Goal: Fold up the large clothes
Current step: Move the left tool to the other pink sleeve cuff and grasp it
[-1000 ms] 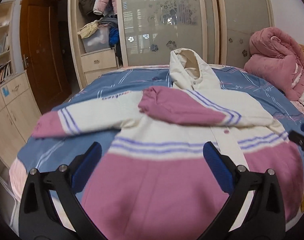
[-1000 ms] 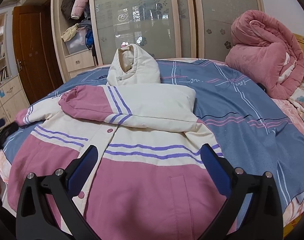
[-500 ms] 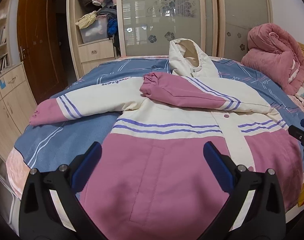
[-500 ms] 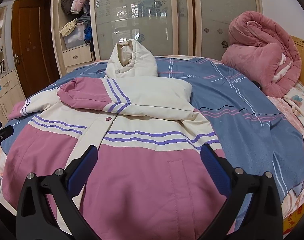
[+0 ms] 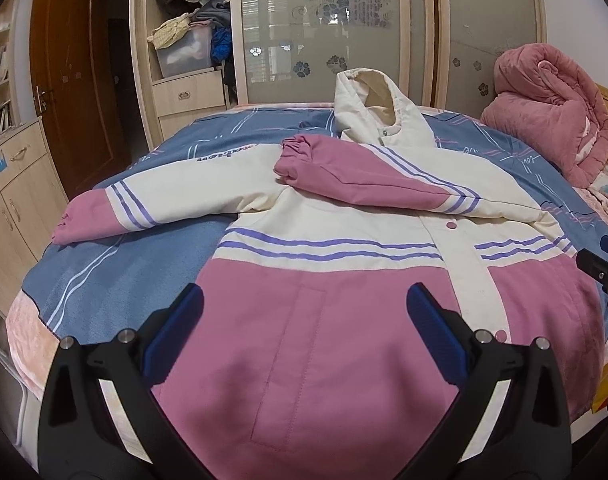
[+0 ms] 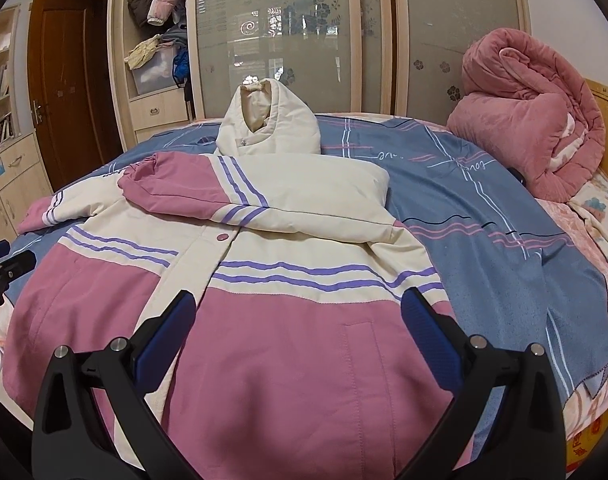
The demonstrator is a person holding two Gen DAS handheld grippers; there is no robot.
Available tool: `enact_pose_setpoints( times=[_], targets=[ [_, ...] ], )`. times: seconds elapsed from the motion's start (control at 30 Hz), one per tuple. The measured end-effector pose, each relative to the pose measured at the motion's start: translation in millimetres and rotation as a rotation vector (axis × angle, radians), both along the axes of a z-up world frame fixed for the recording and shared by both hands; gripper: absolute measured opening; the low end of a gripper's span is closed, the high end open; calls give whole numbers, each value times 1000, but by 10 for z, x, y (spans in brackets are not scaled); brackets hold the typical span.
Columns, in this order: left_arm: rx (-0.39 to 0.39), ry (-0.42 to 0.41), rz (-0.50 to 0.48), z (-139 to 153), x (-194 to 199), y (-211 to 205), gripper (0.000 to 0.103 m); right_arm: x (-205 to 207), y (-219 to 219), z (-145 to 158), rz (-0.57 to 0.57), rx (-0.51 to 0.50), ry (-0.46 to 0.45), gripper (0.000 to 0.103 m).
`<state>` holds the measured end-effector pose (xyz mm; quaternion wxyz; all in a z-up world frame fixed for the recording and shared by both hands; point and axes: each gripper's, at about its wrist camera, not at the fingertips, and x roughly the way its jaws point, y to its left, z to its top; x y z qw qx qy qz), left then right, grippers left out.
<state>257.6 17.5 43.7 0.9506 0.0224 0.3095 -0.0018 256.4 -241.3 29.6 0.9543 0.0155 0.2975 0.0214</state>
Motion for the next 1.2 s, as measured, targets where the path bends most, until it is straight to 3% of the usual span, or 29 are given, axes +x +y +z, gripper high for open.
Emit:
enact_pose_setpoints(
  times=[0.43, 0.67, 0.77, 0.9, 0.97, 1.07, 1.2],
  targets=[
    [-17, 10, 27, -13, 53, 125, 101, -4, 15, 15, 6, 1, -1, 102],
    [-120, -4, 105, 109, 208, 707, 101, -5, 17, 10, 10, -1, 2, 102],
    [-263, -8, 173, 163, 308, 1254, 101, -4, 21, 2, 12, 0, 6, 102],
    [-520, -36, 309, 97, 358, 2194, 101, 6, 35, -9, 19, 0, 12, 102],
    [-639, -65, 371, -6, 345, 2592, 101, 8, 43, -16, 23, 1, 13, 102],
    [-890, -125, 461, -309, 324, 3281, 101, 15, 65, -24, 30, 0, 15, 102],
    [-1145, -186, 530, -704, 287, 3885, 98, 27, 96, -23, 38, 1, 18, 102]
  ],
)
